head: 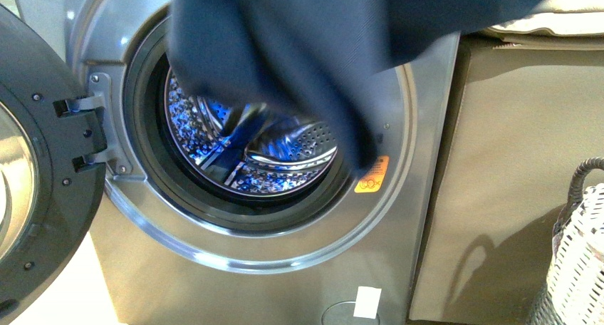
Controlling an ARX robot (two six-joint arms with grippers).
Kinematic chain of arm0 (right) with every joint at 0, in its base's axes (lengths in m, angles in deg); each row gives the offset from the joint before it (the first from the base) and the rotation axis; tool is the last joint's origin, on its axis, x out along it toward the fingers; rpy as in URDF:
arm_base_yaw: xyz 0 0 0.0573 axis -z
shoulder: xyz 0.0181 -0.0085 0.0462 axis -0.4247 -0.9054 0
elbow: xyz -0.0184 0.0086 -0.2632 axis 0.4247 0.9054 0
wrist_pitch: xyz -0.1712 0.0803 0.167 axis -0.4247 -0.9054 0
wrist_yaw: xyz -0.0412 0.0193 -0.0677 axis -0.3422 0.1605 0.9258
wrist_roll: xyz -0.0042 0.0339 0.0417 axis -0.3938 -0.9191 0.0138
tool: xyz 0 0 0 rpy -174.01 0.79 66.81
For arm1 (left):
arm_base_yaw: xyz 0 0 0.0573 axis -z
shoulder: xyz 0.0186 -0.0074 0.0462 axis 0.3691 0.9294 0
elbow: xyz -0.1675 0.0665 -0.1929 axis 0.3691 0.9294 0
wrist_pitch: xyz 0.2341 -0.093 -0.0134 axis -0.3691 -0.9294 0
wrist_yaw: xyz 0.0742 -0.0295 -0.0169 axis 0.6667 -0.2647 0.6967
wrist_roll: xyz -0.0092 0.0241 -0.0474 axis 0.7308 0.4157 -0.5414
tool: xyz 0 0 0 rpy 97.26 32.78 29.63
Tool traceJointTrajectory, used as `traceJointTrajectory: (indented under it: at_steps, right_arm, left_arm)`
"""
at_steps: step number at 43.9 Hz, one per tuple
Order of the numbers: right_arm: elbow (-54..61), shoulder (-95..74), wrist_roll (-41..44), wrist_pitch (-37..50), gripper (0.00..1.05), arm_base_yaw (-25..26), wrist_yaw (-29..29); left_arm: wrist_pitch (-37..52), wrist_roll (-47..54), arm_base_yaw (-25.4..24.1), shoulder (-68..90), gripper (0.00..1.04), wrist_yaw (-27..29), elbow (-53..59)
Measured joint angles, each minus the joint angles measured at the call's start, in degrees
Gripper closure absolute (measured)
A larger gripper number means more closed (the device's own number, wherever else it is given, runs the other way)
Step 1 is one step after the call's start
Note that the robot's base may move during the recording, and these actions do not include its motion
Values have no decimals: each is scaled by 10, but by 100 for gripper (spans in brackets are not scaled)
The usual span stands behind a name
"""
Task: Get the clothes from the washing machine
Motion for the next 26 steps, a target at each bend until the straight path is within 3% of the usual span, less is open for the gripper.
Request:
traceJointTrajectory:
  at_steps: [8, 26]
  right_arm:
    - [0, 0, 0, 0, 7, 0, 0]
    - [0, 0, 0, 0, 7, 0, 0]
  left_arm:
    - [-21, 11, 26, 38, 100, 6, -42]
    - [-22, 15, 26, 42, 100, 9, -45]
